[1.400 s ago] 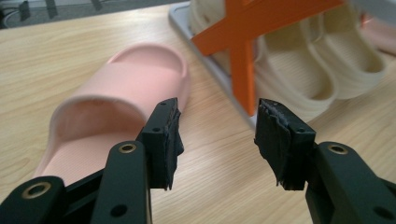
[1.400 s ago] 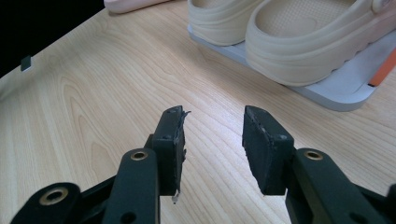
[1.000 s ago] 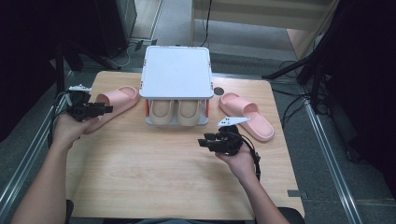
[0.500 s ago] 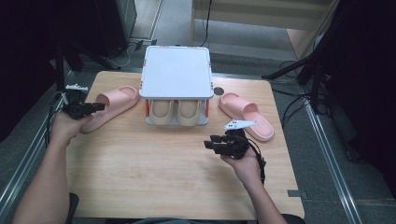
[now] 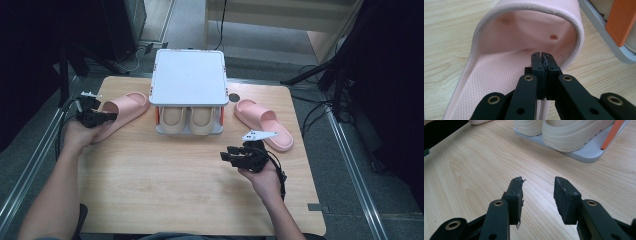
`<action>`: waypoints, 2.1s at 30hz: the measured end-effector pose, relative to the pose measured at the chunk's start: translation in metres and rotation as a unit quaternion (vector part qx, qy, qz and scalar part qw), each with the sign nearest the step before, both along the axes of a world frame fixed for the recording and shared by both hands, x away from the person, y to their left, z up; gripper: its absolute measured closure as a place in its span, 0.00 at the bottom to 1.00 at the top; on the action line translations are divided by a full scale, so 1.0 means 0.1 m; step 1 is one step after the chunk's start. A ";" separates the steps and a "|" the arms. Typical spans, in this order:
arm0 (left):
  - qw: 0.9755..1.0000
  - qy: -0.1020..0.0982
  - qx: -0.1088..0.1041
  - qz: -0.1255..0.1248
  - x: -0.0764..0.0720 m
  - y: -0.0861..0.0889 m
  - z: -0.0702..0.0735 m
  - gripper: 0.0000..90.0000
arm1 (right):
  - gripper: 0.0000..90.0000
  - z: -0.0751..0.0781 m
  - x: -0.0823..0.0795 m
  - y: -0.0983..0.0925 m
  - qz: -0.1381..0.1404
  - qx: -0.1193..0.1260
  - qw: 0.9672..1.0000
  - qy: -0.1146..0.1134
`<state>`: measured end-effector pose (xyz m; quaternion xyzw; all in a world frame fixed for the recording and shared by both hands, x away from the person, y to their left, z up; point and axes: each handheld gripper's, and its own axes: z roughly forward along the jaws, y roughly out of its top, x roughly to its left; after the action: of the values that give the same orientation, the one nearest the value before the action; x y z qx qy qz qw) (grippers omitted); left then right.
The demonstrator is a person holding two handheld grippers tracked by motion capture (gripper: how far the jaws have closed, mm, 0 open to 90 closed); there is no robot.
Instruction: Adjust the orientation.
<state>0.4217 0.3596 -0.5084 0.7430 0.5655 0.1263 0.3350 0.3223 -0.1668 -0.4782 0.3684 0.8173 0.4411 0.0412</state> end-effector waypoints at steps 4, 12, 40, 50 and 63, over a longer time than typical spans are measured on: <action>1.000 0.003 -0.004 0.000 0.00 -0.08 0.00 0.99 | 0.66 0.00 0.01 0.01 0.003 -0.002 1.000 0.002; 1.000 0.008 -0.028 -0.005 0.01 -0.19 -0.02 0.98 | 0.66 0.00 0.01 0.03 0.006 -0.002 1.000 -0.001; 0.999 -0.018 -0.038 0.014 -0.12 -0.29 0.20 0.85 | 0.66 -0.02 0.07 0.13 0.022 -0.004 1.000 0.004; 0.998 -0.039 -0.021 0.045 -0.34 -0.09 0.34 0.66 | 0.65 -0.01 0.14 0.25 0.042 -0.006 0.999 0.003; 0.997 -0.023 -0.021 0.076 -0.26 0.14 0.08 0.50 | 0.65 -0.02 0.15 0.27 0.041 -0.012 0.999 0.010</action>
<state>0.3961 0.3733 -0.5006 0.6878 0.6147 0.1569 0.3528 0.3373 -0.1396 -0.4801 0.3382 0.8374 0.4290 0.0198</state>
